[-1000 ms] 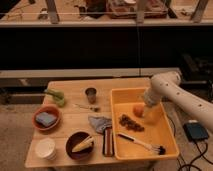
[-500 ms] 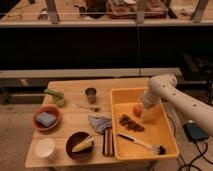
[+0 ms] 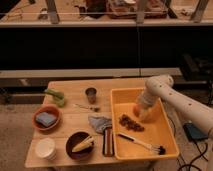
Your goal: Place apple in purple bowl
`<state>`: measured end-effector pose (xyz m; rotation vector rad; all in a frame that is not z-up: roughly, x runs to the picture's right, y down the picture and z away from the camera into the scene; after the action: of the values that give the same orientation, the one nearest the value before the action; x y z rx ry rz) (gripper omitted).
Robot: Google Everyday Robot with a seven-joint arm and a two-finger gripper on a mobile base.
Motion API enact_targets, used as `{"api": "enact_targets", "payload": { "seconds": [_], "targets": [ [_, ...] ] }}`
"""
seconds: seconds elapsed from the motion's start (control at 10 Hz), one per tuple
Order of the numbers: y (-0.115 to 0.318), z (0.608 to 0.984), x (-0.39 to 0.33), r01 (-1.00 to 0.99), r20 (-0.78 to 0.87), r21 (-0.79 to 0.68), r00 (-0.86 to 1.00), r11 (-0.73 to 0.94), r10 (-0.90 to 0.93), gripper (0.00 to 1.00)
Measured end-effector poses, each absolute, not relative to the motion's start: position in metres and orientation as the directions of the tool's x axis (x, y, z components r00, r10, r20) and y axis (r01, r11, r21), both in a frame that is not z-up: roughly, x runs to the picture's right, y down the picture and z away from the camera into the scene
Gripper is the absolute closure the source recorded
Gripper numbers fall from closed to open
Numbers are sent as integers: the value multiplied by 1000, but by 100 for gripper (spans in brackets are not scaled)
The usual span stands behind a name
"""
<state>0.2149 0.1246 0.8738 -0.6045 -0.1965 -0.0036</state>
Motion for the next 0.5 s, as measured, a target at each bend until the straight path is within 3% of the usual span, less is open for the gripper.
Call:
{"api": "enact_targets", "payload": {
  "seconds": [0.2,0.5],
  "targets": [
    [128,877,213,65,187,-574,981,816,53,35],
    [132,879,214,67,187,-583,981,809,54,58]
  ]
}}
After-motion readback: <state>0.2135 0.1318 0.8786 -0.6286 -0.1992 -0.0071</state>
